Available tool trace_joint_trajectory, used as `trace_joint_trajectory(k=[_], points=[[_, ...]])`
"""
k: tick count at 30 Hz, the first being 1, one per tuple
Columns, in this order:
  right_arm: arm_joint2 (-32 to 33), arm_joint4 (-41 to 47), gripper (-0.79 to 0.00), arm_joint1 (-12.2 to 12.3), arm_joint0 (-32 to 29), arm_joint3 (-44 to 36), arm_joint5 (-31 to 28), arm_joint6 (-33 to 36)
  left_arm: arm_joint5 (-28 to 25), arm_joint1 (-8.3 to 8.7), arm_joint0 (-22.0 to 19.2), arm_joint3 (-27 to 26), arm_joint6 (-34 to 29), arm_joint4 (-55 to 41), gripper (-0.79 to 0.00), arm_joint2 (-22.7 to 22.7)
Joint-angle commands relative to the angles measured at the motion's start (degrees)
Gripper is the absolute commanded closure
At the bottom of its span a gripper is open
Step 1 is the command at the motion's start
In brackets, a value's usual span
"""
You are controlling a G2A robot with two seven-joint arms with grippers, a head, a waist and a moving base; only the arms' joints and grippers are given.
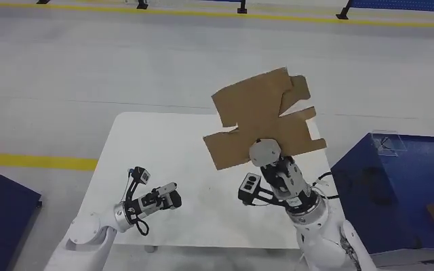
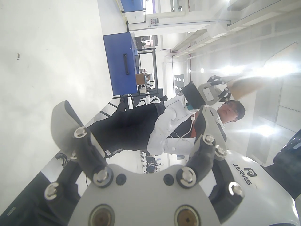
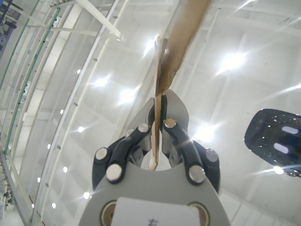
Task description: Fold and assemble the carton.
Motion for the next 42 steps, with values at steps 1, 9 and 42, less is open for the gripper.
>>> trace_joint_trajectory(k=[1,9,42], points=[[1.9,-24.7,0.000,0.1,0.7,-1.0,-1.8,5.5,0.0,0.00,0.0,0.0,0.0,0.0,-0.785,0.0],[7.8,-87.8,0.000,1.5,1.1,3.6,-19.7,30.4,0.0,0.00,0.0,0.0,0.0,0.0,-0.785,0.0],[1.1,-122.7,0.000,4.0,-0.7,14.5,-16.3,47.6,6.1,1.68,-1.0,-9.0,-9.8,-2.6,0.000,3.7]])
